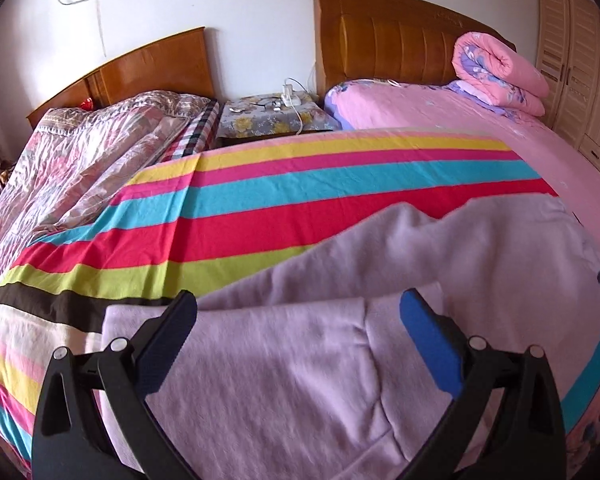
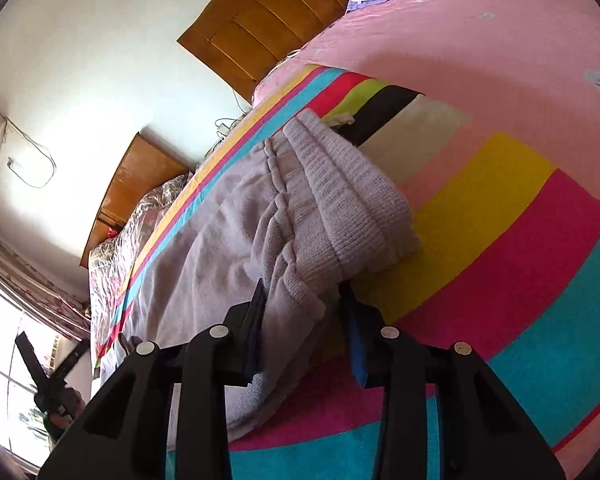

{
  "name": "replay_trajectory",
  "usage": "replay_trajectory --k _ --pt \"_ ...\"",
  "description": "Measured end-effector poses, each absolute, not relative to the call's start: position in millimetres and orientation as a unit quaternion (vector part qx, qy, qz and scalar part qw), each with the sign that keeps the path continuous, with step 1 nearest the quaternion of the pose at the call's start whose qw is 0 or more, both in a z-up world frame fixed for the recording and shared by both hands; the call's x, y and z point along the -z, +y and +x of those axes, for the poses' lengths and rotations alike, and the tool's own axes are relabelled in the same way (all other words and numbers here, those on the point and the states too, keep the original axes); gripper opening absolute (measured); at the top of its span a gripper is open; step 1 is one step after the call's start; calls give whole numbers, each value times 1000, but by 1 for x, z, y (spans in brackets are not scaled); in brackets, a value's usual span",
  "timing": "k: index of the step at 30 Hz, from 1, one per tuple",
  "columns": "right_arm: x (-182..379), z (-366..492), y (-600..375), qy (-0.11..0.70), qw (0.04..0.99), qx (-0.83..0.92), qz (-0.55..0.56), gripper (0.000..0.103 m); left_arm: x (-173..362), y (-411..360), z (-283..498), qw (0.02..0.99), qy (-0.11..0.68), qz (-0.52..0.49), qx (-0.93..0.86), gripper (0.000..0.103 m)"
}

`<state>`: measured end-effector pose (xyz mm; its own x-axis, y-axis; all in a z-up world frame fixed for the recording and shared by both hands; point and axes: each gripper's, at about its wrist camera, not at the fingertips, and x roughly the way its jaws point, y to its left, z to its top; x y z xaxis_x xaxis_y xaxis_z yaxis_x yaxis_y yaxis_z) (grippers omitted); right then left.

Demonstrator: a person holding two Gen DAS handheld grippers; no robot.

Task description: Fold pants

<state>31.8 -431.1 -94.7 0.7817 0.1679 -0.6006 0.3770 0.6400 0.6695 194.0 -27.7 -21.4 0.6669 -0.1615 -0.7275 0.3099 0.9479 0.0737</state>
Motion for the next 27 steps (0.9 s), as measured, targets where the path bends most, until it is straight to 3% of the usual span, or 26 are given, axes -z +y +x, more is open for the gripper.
replay_trajectory --k 4,5,8,13,18,21,25,27 --pt "90 28 -429 295 846 59 440 36 81 -67 176 872 434 177 140 102" --pt "84 28 -427 287 854 62 430 36 81 -62 171 891 405 145 143 102" --pt "55 31 -411 267 882 64 383 34 79 -52 176 879 430 123 163 102" --pt "-33 53 -332 228 946 24 228 29 34 4 159 917 366 54 146 101" --pt "-92 74 -165 207 974 -95 -5 29 -2 101 148 945 320 -34 54 101" --pt "-58 74 -42 230 942 -153 -191 29 -10 154 126 950 305 -71 15 101" --pt "49 67 59 317 844 -239 -361 30 2 200 95 942 318 -104 -4 101" --pt "71 47 69 273 848 -215 -401 32 9 211 79 939 326 -109 -6 101"
